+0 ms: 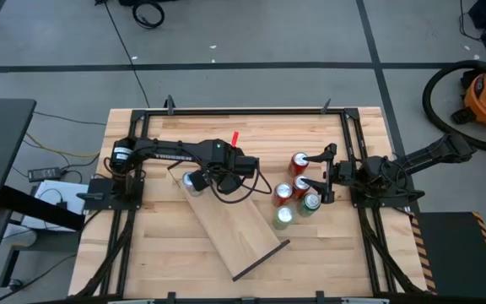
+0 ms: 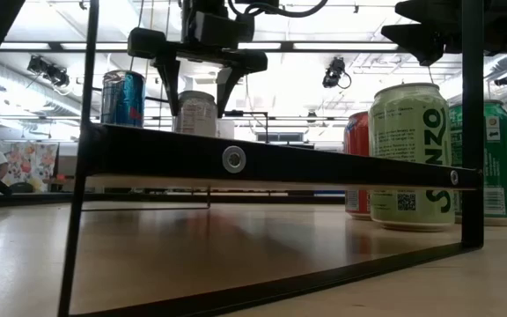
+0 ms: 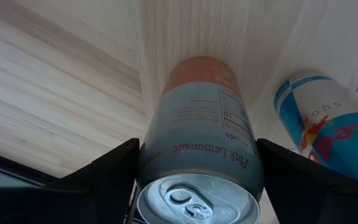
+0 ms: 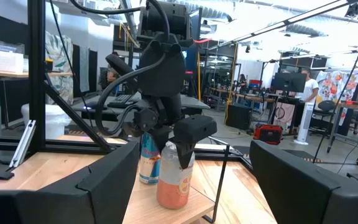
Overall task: Place canned beverage on shelf
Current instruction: Put the orange white soda can on the shelf
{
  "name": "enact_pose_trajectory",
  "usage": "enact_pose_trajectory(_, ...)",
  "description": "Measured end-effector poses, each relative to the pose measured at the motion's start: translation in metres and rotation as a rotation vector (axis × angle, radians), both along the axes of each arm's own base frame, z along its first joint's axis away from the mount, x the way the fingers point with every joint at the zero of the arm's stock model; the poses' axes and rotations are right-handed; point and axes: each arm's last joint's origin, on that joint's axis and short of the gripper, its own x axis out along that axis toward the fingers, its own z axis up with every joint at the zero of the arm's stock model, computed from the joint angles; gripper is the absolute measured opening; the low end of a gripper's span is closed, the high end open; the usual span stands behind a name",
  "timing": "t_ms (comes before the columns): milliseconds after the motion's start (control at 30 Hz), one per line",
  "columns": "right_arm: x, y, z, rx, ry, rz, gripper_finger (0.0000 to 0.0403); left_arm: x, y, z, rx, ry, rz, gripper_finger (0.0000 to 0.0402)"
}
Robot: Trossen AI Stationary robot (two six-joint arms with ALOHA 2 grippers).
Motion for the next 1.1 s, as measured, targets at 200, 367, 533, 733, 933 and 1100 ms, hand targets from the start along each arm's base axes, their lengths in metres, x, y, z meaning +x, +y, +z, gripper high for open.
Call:
enact_pose_trajectory(200, 0.000, 0.000, 0.000, 0.004, 0.000, 0.001, 0.0318, 0.000, 0.000, 0.000, -0.008, -0.003, 0.015, 0.0331)
enact_pose_trajectory(367, 0.000, 0.000, 0.000, 0.004, 0.000, 0.001, 0.0318, 0.000, -0.004, -0.003, -0.029, 0.005, 0.030, 0.0381)
enact_pose_trajectory(533, 0.000, 0.000, 0.000, 0.004, 0.000, 0.000, 0.0318, -0.001, -0.012, -0.002, 0.049, -0.002, 0.016, 0.0394)
enact_pose_trajectory(733, 0.000, 0.000, 0.000, 0.004, 0.000, 0.001, 0.0318, -0.001, -0.026, -0.001, 0.061, -0.024, 0.020, 0.0396)
enact_pose_trajectory(933, 0.000, 0.000, 0.000, 0.004, -0.001, 0.001, 0.0318, 0.006, -0.039, 0.000, 0.061, -0.125, 0.025, 0.0396)
enact_pose_trajectory(1100, 0.000, 0.000, 0.000, 0.007, -0.001, 0.001, 0.0318, 0.013, -0.032, 0.012, 0.029, -0.239, 0.180, 0.0396)
